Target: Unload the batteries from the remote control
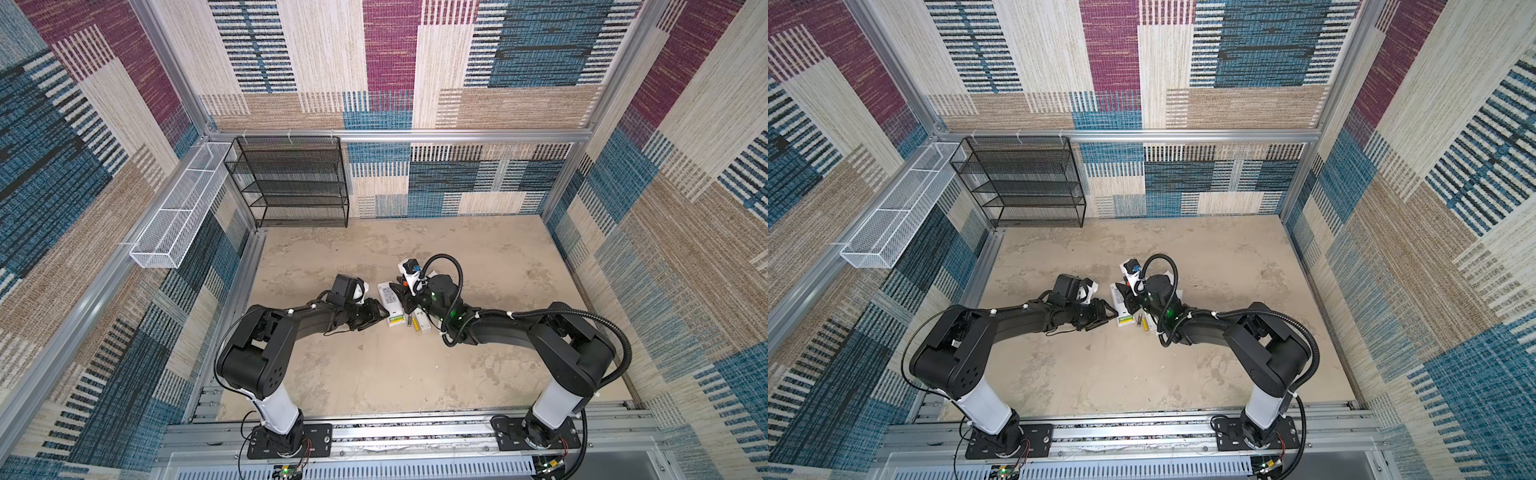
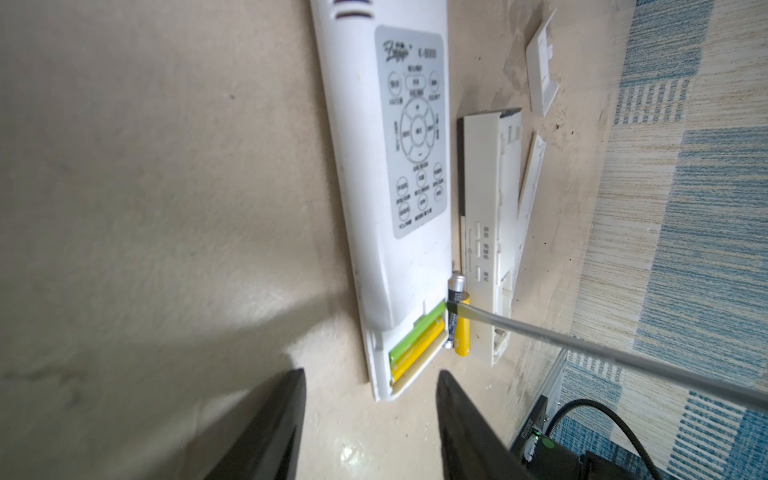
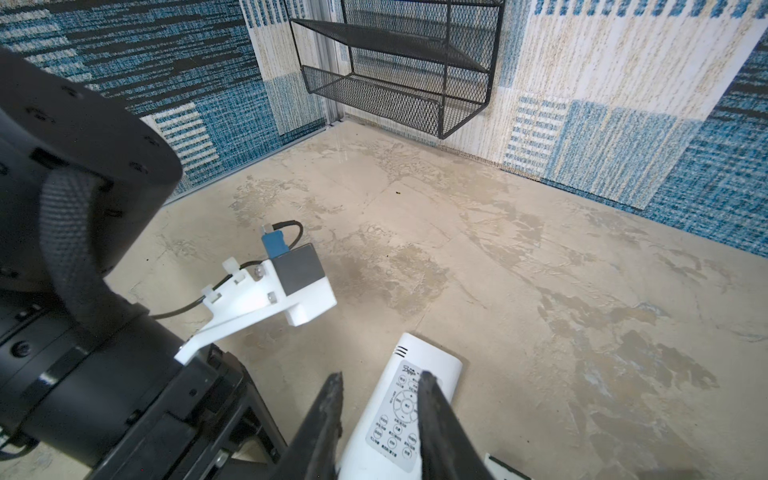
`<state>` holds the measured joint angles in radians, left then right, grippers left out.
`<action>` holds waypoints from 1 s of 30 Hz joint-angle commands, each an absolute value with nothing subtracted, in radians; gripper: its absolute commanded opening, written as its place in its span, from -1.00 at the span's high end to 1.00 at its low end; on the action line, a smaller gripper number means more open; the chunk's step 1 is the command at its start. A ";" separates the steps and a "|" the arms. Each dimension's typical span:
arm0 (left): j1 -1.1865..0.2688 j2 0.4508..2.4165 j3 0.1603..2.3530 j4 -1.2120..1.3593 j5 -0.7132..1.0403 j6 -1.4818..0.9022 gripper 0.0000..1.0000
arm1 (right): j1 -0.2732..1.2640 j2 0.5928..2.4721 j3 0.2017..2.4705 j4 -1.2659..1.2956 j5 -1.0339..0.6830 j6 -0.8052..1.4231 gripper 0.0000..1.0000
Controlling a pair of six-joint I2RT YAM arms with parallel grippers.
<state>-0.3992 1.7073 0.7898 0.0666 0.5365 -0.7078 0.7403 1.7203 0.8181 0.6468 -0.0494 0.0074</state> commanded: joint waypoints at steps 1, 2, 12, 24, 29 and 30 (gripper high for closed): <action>-0.399 1.712 0.788 0.076 0.555 -0.726 -0.08 | 0.744 1.731 0.817 0.654 -0.054 0.016 1.00; -0.399 1.714 0.788 0.076 0.557 -0.727 -0.07 | 0.746 1.733 0.814 0.658 -0.055 0.016 1.00; -0.407 1.737 0.748 0.142 0.566 -0.798 0.07 | 0.754 1.749 0.790 0.699 -0.076 0.009 1.00; -0.409 1.752 0.721 0.192 0.571 -0.854 0.20 | 0.755 1.749 0.673 0.854 -0.148 -0.059 1.00; -0.409 1.763 0.720 0.189 0.571 -0.871 0.21 | 0.753 1.758 0.664 0.862 -0.194 -0.085 1.00; -0.409 1.764 0.720 0.192 0.571 -0.875 0.21 | 0.754 1.756 0.657 0.872 -0.204 -0.089 1.00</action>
